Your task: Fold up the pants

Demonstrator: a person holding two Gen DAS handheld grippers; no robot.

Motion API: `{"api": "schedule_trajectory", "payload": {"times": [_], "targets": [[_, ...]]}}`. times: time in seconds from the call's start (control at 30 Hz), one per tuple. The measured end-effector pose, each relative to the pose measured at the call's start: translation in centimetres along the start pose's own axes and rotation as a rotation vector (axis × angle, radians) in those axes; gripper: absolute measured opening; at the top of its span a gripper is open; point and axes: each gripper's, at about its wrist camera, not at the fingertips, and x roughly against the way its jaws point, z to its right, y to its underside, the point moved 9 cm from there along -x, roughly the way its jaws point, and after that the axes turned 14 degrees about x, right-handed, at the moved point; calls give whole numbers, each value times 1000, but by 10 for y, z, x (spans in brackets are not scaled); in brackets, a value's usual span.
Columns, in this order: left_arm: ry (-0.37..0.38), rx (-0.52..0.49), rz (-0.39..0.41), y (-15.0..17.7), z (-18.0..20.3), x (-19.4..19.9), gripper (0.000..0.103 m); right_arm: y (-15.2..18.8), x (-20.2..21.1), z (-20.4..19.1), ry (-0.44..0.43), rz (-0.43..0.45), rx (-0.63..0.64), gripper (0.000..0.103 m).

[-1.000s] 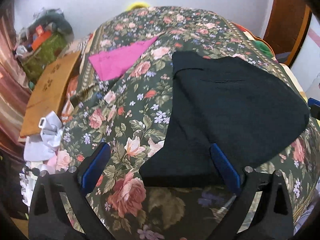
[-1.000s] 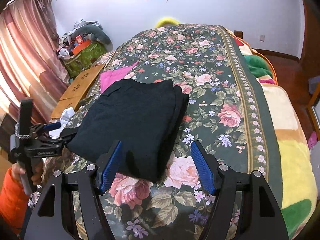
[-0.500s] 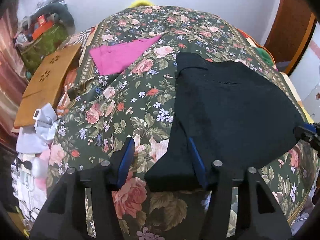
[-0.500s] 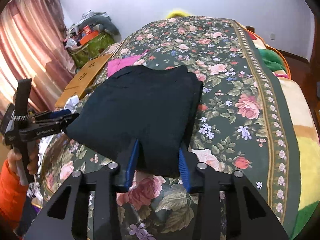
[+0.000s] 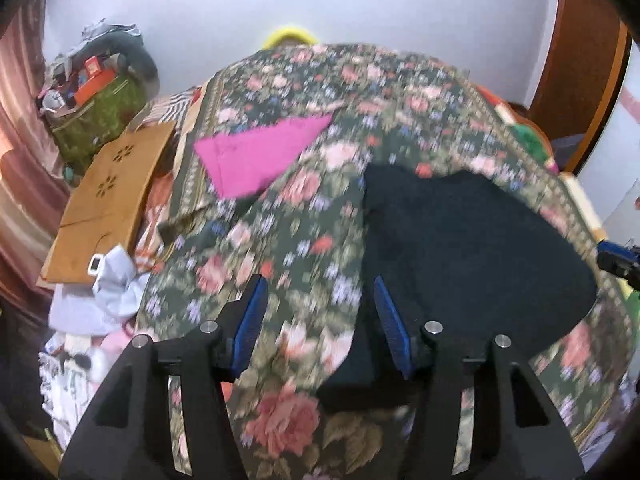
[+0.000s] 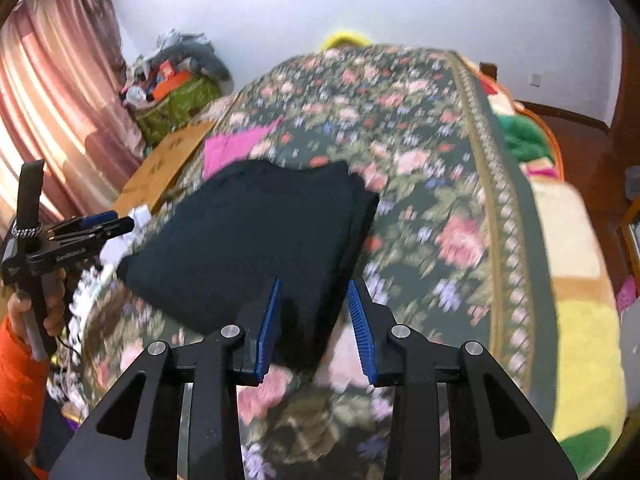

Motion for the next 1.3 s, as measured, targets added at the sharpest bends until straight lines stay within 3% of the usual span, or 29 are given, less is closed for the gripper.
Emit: {"api": "schedule_trajectory", "payload": {"times": [0.33,0.63,0.73,1.0,1.3], "targets": [[92,6,-47,-68,40,-43,58,-46,-47,26,4,-31,38,38],[71,-24,-228,-66,56,-123,58,-55,-116,38,-107,-132,1,38],[94,-58,-272,-59,63,-139,58,-58,-133,39,-117,-162,24,33],[69,-94,-250,-52,66,-157,57,-51,-157,39,-61,-197,150,13],[58,-77,-217,-55,65,-150,56,-54,-153,42,-29,-208,144,13]]}}
